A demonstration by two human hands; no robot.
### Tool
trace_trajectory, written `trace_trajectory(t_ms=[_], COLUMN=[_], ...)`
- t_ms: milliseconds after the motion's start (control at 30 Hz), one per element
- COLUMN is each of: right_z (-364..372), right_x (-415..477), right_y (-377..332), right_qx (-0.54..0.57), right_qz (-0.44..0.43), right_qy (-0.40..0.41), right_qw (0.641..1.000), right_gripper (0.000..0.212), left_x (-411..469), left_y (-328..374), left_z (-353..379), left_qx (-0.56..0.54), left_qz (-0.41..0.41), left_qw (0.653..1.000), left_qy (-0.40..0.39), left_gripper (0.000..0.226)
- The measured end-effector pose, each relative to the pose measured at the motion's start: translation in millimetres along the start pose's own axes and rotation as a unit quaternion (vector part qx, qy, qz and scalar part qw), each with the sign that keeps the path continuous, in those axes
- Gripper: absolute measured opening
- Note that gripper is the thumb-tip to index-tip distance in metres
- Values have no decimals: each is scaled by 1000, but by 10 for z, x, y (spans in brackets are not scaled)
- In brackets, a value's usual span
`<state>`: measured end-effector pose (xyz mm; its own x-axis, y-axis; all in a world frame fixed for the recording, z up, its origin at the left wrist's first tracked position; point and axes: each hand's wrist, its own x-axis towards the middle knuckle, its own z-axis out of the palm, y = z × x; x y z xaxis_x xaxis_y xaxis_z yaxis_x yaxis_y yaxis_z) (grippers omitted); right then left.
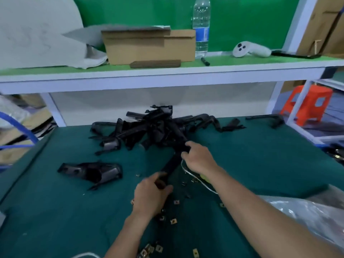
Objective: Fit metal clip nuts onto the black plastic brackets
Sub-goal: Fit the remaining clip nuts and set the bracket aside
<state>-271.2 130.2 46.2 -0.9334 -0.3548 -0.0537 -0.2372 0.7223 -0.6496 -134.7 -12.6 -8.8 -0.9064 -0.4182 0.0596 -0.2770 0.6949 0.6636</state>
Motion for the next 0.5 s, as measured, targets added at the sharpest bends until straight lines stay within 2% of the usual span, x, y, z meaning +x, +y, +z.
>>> trace_trajectory(t_ms=[67, 133, 167, 233, 267, 400, 500], right_z=[81, 162, 208, 309, 367, 494, 372], right_x=[194, 370, 451, 585, 625, 664, 586], right_y=[-151, -278, -337, -437, -469, -528, -550], right_qx=[-44, -125, -166, -234, -251, -205, -138], right_qz=[13, 18, 19, 31, 35, 6, -39], right_qy=[30, 69, 62, -5, -36, -89, -66], right_qw=[998, 990, 984, 972, 967, 975, 987], right_gripper=[38, 43, 54, 77, 80, 78, 84], left_x=[-28, -28, -25, -27, -34, -77, -82], left_y=[-35, -64, -78, -86, -77, -42, -55], left_z=[23, -7, -35, -75, -82, -58, -81], left_qx=[29, 33, 30, 18, 7, -8, 5], left_qz=[39, 75, 85, 96, 100, 130, 163], left_qw=[998, 993, 990, 986, 985, 982, 975], left_qy=[-38, -83, -107, -136, -140, -134, -149], left_gripper=[40, 44, 42, 29, 22, 11, 14])
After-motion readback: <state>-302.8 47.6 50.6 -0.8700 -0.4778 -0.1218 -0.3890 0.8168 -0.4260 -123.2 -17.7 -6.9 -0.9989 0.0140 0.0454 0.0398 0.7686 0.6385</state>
